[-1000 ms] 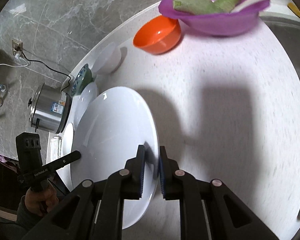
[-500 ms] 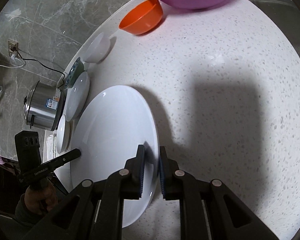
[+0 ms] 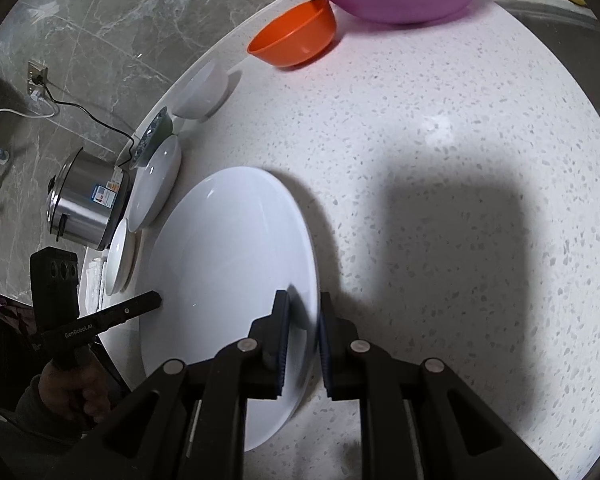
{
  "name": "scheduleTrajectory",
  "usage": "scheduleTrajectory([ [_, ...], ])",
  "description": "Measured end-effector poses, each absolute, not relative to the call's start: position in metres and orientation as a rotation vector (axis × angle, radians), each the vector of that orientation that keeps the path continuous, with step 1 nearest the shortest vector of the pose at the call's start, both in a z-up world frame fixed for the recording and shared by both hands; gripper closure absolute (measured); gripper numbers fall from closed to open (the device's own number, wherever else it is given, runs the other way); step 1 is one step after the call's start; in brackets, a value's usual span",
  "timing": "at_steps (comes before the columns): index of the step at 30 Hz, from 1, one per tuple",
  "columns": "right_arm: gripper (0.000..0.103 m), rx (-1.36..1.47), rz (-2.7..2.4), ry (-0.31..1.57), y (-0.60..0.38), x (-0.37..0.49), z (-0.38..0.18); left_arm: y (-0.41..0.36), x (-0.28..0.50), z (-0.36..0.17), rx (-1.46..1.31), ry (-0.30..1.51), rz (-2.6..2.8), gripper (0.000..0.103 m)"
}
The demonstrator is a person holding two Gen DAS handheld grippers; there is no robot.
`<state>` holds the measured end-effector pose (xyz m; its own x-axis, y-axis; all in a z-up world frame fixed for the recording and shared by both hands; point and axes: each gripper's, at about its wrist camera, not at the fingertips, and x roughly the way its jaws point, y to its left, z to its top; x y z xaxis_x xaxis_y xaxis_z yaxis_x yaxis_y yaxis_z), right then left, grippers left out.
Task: Organize plates and bowls
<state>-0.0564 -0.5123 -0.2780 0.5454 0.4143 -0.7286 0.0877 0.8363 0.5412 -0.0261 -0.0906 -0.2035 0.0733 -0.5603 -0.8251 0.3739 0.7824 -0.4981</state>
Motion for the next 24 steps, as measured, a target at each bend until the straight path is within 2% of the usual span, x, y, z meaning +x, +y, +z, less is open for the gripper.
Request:
scheduleTrajectory([
  [3, 0.082, 0.538, 0.220, 0.988, -0.508, -0.054, -0.276, -0.085, -0.029, -0.201, -0.194, 1.308, -0.688, 0.087],
  [5, 0.067, 0.534, 0.247, 0.980, -0.507, -0.053, -0.274, -0.081, -0.029, -0.195, -0.201, 1.281, -0.684, 0.087],
  [7, 0.044, 0.525, 0.248, 0.970, -0.508, -0.053, -0.270, -0.073, -0.031, -0.186, -0.217, 1.242, -0.676, 0.086],
  [10, 0.041, 0.516, 0.253, 0.954, -0.519, -0.055, -0.256, -0.057, -0.035, -0.164, -0.262, 1.184, -0.658, 0.078],
  [11, 0.041, 0.510, 0.252, 0.930, -0.524, -0.056, -0.248, -0.051, -0.035, -0.154, -0.278, 1.157, -0.652, 0.069],
  [12, 0.041, 0.509, 0.249, 0.894, -0.534, -0.057, -0.237, -0.043, -0.036, -0.142, -0.295, 1.123, -0.641, 0.051],
  [13, 0.039, 0.519, 0.254, 0.867, -0.541, -0.056, -0.229, -0.034, -0.036, -0.131, -0.317, 1.084, -0.634, 0.043],
  [14, 0.038, 0.538, 0.263, 0.835, -0.549, -0.053, -0.220, -0.023, -0.035, -0.116, -0.348, 1.026, -0.628, 0.026],
  [15, 0.034, 0.571, 0.279, 0.785, -0.558, -0.046, -0.206, -0.016, -0.034, -0.106, -0.356, 0.990, -0.618, 0.015],
  [18, 0.016, 0.644, 0.340, 0.678, -0.566, -0.020, -0.176, 0.005, -0.019, -0.072, -0.337, 0.907, -0.592, 0.011],
  [21, 0.015, 0.683, 0.443, 0.642, -0.546, 0.021, -0.151, 0.020, 0.005, -0.049, -0.287, 0.875, -0.587, 0.011],
  [24, 0.013, 0.737, 0.504, 0.682, -0.513, 0.062, -0.148, 0.032, 0.041, -0.038, -0.227, 0.876, -0.604, 0.011],
])
